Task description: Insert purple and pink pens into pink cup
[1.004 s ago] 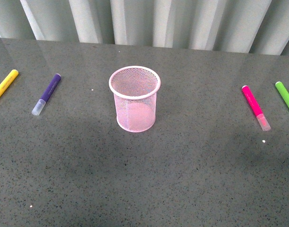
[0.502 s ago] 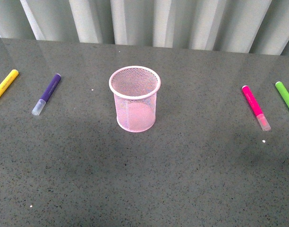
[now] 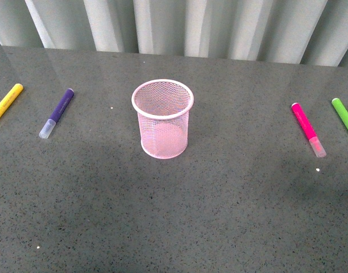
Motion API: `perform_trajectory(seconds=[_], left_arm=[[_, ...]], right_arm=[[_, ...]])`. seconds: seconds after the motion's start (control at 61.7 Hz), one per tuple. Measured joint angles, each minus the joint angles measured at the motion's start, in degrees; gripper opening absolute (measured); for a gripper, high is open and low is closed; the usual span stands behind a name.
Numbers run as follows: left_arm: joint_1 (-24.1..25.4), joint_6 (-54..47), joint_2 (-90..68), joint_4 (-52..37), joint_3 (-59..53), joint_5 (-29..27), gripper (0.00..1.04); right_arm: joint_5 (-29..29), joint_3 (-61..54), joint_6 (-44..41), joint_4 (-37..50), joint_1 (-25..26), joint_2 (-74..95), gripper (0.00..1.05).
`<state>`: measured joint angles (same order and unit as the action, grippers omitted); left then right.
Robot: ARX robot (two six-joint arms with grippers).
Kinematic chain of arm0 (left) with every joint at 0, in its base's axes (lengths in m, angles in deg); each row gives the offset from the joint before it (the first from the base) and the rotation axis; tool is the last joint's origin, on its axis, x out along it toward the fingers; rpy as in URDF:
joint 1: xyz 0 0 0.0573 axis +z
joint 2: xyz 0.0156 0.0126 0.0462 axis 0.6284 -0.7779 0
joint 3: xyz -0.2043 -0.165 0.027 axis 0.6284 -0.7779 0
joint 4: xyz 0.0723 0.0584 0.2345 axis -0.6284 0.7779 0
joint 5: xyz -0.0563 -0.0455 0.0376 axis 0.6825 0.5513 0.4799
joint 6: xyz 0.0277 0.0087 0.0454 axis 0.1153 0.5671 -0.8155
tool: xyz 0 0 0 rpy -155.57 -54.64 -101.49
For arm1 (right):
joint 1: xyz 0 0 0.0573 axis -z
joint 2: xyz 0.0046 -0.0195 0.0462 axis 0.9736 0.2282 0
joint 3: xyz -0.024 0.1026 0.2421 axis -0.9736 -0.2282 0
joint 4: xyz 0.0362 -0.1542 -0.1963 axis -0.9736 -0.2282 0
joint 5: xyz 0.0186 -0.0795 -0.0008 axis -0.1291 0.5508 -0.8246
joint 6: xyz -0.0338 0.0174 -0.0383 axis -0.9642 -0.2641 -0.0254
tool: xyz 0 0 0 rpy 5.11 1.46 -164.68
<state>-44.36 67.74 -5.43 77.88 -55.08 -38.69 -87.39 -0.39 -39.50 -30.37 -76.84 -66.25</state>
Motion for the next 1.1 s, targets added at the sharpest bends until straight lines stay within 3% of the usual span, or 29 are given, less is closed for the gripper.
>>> perform_trajectory(seconds=[0.13, 0.227, 0.356, 0.535, 1.102], left_arm=[[1.0, 3.3, -10.2, -1.3, 1.9, 3.5, 0.98], [2.2, 2.3, -20.0, -7.0, 5.5, 7.0, 0.98], [3.9, 1.3, -34.5, -10.4, 13.1, 12.2, 0.98], [4.3, -0.6, -51.5, -12.5, 23.9, 15.3, 0.98], [3.9, -11.3, -85.1, -4.1, 55.0, 21.3, 0.98]], right_arm=[[0.0, 0.0, 0.0, 0.0, 0.0, 0.0, 0.98], [0.0, 0.0, 0.0, 0.0, 0.0, 0.0, 0.98], [0.0, 0.0, 0.0, 0.0, 0.0, 0.0, 0.98], [0.0, 0.0, 0.0, 0.0, 0.0, 0.0, 0.98], [0.0, 0.0, 0.0, 0.0, 0.0, 0.0, 0.98]])
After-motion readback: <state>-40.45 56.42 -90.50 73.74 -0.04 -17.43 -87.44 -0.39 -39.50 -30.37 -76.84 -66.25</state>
